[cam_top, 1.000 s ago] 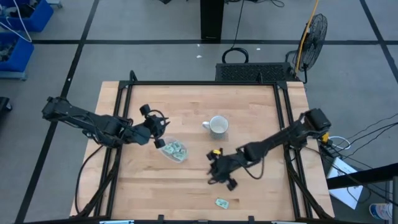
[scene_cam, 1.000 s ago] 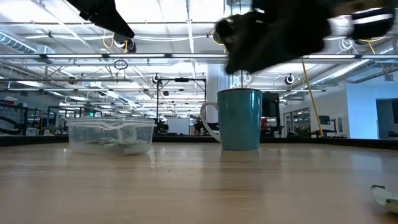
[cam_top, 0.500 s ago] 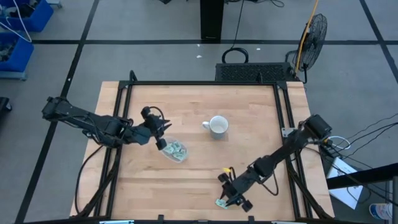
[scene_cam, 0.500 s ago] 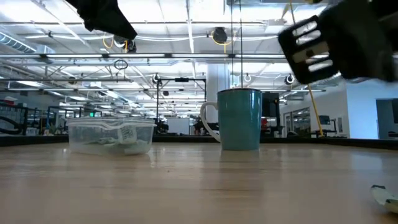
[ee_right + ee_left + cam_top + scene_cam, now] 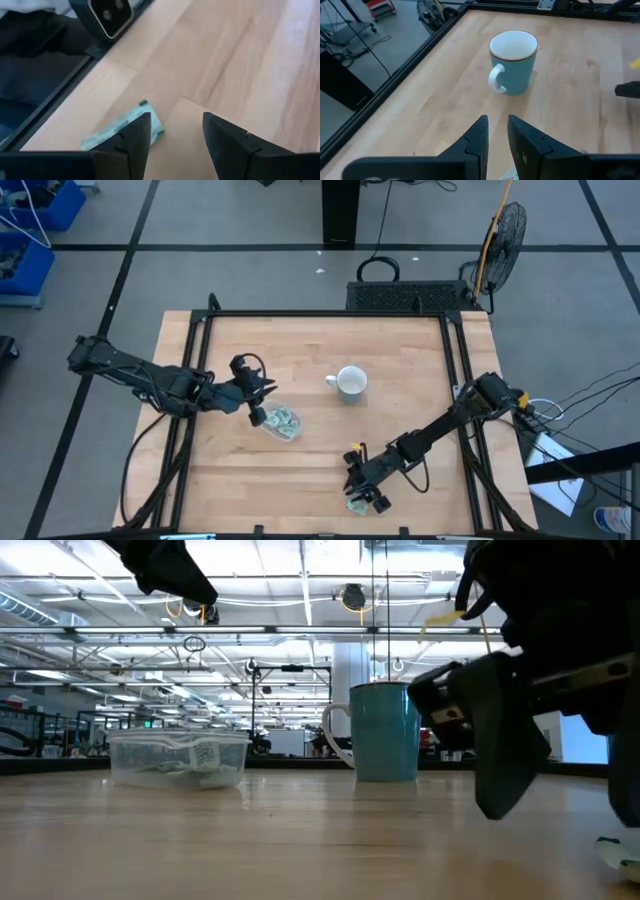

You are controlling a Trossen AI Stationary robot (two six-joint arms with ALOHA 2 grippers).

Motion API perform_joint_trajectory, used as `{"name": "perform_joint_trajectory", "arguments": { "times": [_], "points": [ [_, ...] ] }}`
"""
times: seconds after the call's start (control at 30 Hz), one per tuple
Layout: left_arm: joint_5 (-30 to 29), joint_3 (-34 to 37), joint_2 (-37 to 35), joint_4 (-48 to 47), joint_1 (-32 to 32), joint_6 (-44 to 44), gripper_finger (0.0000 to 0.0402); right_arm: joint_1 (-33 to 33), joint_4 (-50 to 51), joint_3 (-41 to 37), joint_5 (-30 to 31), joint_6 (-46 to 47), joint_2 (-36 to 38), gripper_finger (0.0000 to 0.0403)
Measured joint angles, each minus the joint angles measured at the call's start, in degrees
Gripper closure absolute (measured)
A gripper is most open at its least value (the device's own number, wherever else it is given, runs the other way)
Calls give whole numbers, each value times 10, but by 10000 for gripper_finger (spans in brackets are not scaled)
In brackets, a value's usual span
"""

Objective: Pick and place Stevia / Truvia into bins
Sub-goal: Put the green stevia packet into the transparent bin

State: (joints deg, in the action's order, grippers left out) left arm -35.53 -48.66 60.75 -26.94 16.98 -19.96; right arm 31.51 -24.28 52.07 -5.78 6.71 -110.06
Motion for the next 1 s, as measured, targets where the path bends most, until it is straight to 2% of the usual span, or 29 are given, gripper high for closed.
{"name": "perform_joint_trajectory", "arguments": {
  "times": [0.17,0.5,0.67,0.87,1.0],
  "points": [
    [-1,0,0,0,0,7,323,4,31,1,-1,23,1,238],
    [-3,0,0,0,0,7,323,15,11,2,1,46,-32,269],
    [-4,0,0,0,0,7,323,15,7,2,2,22,-34,310],
    [-4,0,0,0,0,7,323,11,-5,0,-11,-35,-20,392],
    [-7,0,0,0,0,7,323,-7,7,-1,-6,-80,-3,394]
  ]
}}
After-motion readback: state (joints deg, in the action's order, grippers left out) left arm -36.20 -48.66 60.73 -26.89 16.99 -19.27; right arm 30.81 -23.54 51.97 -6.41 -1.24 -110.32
